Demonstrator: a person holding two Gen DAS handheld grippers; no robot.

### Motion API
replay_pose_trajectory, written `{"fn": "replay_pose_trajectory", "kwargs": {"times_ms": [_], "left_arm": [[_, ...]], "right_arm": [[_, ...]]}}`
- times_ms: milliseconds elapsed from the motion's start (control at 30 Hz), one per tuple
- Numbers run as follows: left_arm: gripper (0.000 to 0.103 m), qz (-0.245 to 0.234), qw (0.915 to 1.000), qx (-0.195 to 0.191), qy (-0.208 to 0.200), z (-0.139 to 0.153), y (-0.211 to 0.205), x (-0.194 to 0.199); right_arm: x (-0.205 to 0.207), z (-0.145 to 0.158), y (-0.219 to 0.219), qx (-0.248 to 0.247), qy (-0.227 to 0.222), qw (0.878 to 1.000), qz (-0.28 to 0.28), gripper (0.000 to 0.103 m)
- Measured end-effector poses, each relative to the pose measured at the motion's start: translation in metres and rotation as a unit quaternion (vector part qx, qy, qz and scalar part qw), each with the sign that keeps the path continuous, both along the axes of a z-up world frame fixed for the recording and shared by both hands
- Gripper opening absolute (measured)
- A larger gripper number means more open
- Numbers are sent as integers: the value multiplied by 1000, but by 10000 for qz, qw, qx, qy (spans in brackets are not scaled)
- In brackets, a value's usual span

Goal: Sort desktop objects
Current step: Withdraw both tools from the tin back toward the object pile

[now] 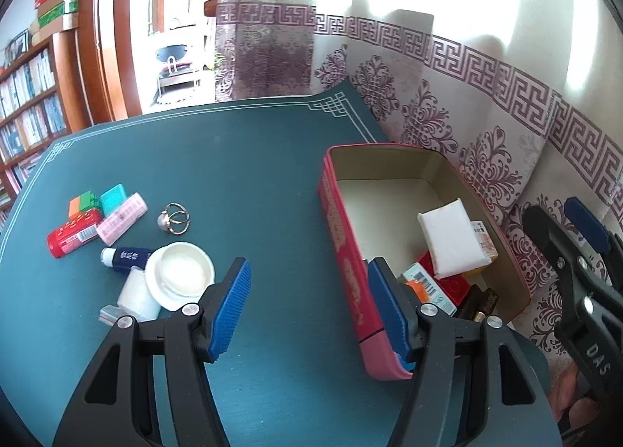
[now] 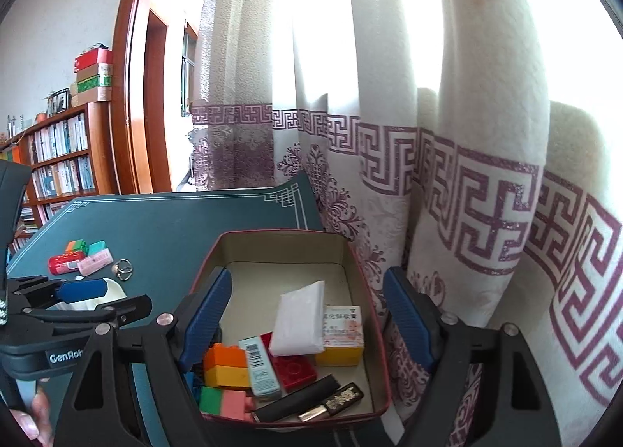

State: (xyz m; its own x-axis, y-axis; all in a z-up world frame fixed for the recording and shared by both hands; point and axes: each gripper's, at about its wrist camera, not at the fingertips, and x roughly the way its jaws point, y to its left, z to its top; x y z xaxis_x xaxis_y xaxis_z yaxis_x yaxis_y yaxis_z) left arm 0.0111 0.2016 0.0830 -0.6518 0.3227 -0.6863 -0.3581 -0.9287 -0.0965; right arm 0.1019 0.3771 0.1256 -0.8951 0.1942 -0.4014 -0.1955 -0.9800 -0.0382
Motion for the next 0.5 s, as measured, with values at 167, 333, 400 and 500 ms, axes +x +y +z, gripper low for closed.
{"fn": "replay_pose_trajectory", "kwargs": {"times_ms": [167,333,400,500], "left_arm": [[66,61,10000,55,-25,-2,-14,-1],[66,218,9997,138,-41,-4,-34,-5],[66,295,9994,185,-57,-5,-43,-7],[66,387,9990,215,-55,-6,-57,-8]], "right_arm": [[3,-8,-14,13,-59,10000,71,84],[6,-15,-28,-5,-147,9998,143,84],[5,-17,-32,13,-180,9997,154,84],[4,-20,-38,-34,-219,9996,171,84]]}}
